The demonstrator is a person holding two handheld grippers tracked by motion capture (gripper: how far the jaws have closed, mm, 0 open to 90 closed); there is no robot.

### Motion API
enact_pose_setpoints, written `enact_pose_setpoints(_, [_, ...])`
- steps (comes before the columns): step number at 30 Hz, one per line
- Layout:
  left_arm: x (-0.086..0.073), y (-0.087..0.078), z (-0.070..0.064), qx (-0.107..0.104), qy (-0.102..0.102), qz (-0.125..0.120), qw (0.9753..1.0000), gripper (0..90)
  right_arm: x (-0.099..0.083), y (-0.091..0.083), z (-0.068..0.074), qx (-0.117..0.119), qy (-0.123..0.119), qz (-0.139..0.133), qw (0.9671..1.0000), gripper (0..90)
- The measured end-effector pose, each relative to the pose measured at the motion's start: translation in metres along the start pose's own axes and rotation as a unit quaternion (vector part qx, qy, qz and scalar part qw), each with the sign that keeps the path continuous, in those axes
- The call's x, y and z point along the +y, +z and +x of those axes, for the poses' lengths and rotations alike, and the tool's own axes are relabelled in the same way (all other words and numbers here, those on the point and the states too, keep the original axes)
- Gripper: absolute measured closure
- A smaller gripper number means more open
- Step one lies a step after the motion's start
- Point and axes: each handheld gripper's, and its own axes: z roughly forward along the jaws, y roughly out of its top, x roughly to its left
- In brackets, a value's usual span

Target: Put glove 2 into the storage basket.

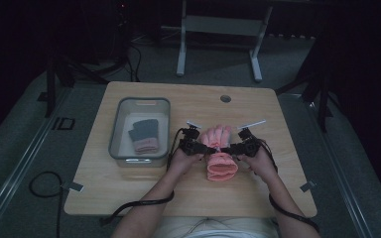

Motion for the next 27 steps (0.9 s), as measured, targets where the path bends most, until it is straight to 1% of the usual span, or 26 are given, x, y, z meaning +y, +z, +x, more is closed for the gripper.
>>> enact_pose_setpoints(1, [-0.001,0.000,0.001,-0.012,-0.006,-0.002,0.9999,43.0,0.000,0.000,0.000,0.000,0.000,-0.001,1.0000,52.6])
enact_pose_setpoints(2, [-0.001,-0.001,0.001,-0.022,-0.009,-0.006,0.9997,48.0,-0.001,0.000,0.000,0.000,0.002,-0.002,1.0000,55.5])
enact_pose_setpoints(3, [-0.002,-0.003,0.000,-0.023,-0.006,-0.008,0.9997,55.5,0.000,-0.001,0.001,0.002,0.004,-0.003,1.0000,57.2])
enact_pose_setpoints(5, [0.000,-0.007,-0.006,-0.019,0.000,-0.007,0.9998,64.2,0.000,-0.003,0.003,-0.002,-0.001,-0.003,1.0000,60.3])
enact_pose_setpoints(6, [0.001,-0.008,-0.010,-0.012,0.011,-0.004,0.9999,66.9,0.000,-0.004,0.005,-0.003,-0.004,-0.004,1.0000,61.3])
enact_pose_setpoints(8, [0.005,-0.011,-0.015,-0.009,0.014,-0.001,0.9999,70.6,0.000,-0.007,0.006,-0.004,0.000,-0.009,1.0000,62.4])
enact_pose_setpoints(9, [0.006,-0.012,-0.018,-0.005,0.023,0.001,0.9997,71.5,-0.001,-0.009,0.006,-0.004,0.001,-0.013,0.9999,62.8])
enact_pose_setpoints(11, [0.010,-0.017,-0.024,-0.004,0.029,-0.001,0.9996,72.5,-0.002,-0.013,0.006,0.002,0.005,-0.021,0.9998,63.3])
enact_pose_setpoints(12, [0.012,-0.019,-0.028,0.000,0.036,-0.002,0.9993,72.8,-0.001,-0.016,0.006,0.006,0.008,-0.025,0.9996,63.6])
enact_pose_setpoints(14, [0.016,-0.026,-0.035,0.005,0.044,-0.010,0.9990,73.1,0.001,-0.022,0.008,0.009,0.008,-0.033,0.9994,64.2])
enact_pose_setpoints(16, [0.021,-0.035,-0.041,0.011,0.054,-0.018,0.9983,73.1,0.006,-0.029,0.013,0.006,0.002,-0.043,0.9991,64.7])
enact_pose_setpoints(18, [0.025,-0.045,-0.046,0.010,0.056,-0.029,0.9980,73.1,0.012,-0.037,0.020,0.002,-0.005,-0.056,0.9984,64.8])
enact_pose_setpoints(19, [0.028,-0.049,-0.048,0.011,0.060,-0.033,0.9976,73.1,0.014,-0.040,0.023,0.001,-0.009,-0.064,0.9979,64.8])
enact_pose_setpoints(21, [0.032,-0.058,-0.053,0.014,0.062,-0.040,0.9972,73.1,0.020,-0.046,0.028,0.000,-0.014,-0.076,0.9970,64.8])
enact_pose_setpoints(23, [0.036,-0.066,-0.057,0.022,0.069,-0.046,0.9963,73.1,0.026,-0.051,0.033,-0.003,-0.021,-0.084,0.9962,64.8])
enact_pose_setpoints(27, [0.041,-0.085,-0.063,0.026,0.077,-0.058,0.9950,73.1,0.037,-0.059,0.045,-0.002,-0.031,-0.100,0.9945,64.8])
